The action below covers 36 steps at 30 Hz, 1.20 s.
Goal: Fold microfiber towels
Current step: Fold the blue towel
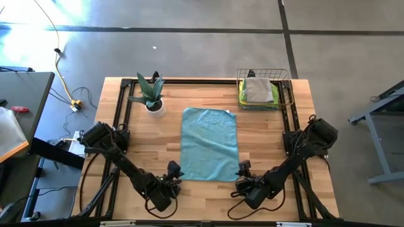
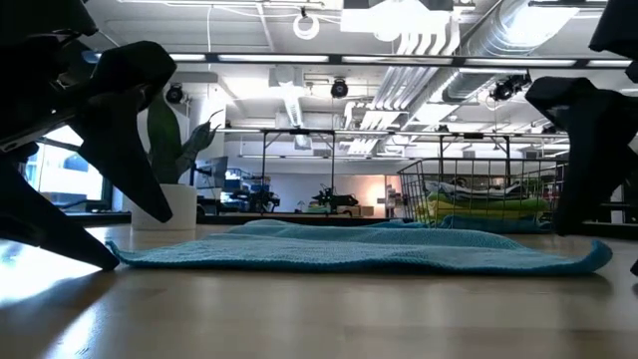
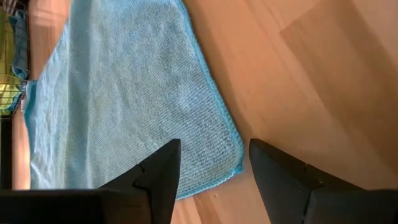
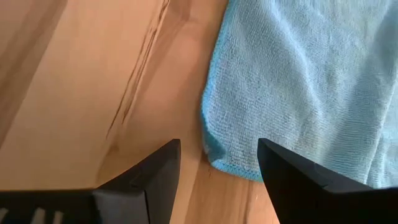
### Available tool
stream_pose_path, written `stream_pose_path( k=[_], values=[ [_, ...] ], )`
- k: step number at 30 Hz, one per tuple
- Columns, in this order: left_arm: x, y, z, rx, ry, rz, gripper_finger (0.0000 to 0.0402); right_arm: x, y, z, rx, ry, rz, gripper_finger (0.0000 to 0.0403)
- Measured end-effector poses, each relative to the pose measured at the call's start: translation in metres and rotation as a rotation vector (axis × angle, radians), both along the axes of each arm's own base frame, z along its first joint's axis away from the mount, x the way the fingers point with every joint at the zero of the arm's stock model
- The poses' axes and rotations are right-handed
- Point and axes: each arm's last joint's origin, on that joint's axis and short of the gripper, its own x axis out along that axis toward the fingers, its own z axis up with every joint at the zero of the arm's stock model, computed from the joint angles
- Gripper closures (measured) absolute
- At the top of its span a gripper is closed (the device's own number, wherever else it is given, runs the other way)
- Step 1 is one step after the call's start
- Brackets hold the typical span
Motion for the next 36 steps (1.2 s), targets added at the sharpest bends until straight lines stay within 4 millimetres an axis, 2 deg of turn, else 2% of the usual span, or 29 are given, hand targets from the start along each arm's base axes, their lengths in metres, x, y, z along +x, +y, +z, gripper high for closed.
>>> stream_pose_path(
  k=[11, 26, 30, 36],
  values=[
    [-0.001, 0.001, -0.001, 0.007, 0.018, -0.003, 0.0218, 0.008, -0.005, -0.003, 0.025, 0.020, -0.018, 0.0200],
    [0.002, 0.006, -0.002, 0.056, 0.058, -0.048, 0.0223, 0.013, -0.007, -0.007, 0.016, -0.006, -0.034, 0.0269],
    [0.002, 0.006, -0.002, 0.033, 0.069, -0.057, 0.0260, 0.013, -0.007, -0.007, 0.017, -0.008, -0.037, 0.0287],
    [0.002, 0.004, -0.003, -0.020, 0.087, -0.072, 0.0375, 0.013, -0.007, -0.008, 0.016, -0.007, -0.038, 0.0326]
  ],
)
